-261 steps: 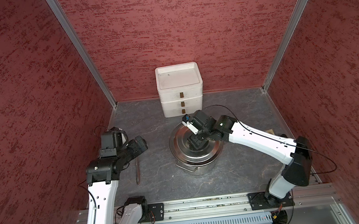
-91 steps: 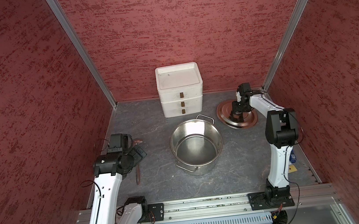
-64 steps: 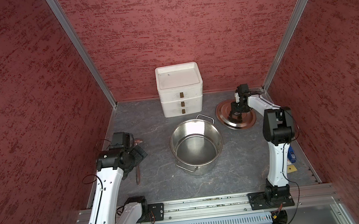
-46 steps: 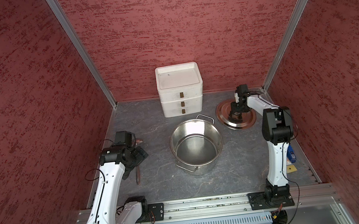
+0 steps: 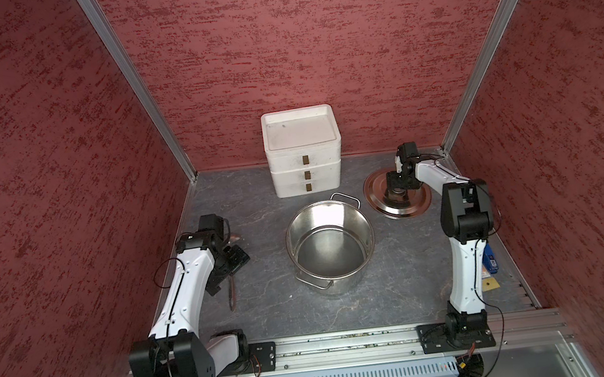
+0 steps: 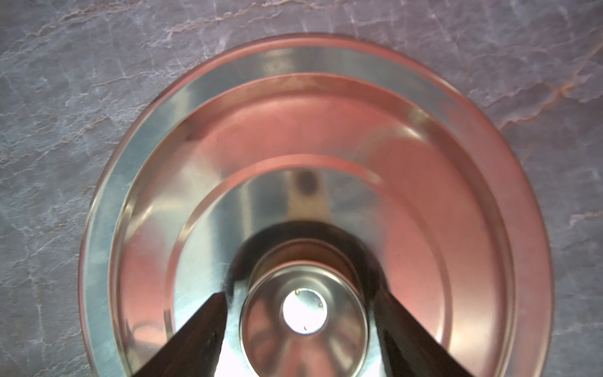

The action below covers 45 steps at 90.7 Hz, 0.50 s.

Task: Stir the soup with a spoon
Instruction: Place the lid at the center of the board, then pick up the spoon from the center of the board.

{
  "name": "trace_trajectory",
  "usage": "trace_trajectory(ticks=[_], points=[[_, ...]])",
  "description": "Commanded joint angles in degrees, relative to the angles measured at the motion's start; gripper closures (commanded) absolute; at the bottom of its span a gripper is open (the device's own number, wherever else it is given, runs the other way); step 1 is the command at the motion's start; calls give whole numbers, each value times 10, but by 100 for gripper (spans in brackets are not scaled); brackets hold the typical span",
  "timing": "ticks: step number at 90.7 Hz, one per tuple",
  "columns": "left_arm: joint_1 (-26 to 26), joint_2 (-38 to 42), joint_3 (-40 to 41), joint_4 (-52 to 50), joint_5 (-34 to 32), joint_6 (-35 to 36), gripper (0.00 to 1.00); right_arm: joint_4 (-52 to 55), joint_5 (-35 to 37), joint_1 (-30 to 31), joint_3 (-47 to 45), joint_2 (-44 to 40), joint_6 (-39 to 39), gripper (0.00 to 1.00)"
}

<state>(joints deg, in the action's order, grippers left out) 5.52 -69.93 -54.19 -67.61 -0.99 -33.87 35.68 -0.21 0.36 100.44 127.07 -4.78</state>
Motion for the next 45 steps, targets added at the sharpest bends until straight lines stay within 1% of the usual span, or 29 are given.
trace_trajectory(ticks=[1,10,22,37,45], points=[[22,-16,0,35,19,25,5,-14,-12,-3,-5,-38,-6,18],[36,-41,-12,52,33,44,7,-18,-16,-3,-13,-67,-4,16],[43,-94,-22,67,44,65,9,-25,-22,-2,-41,-137,-7,16],[54,-154,-20,101,42,78,17,-34,-53,0,-103,-237,-14,22],[60,-178,-28,112,37,89,18,-35,-72,4,-140,-289,-14,25]])
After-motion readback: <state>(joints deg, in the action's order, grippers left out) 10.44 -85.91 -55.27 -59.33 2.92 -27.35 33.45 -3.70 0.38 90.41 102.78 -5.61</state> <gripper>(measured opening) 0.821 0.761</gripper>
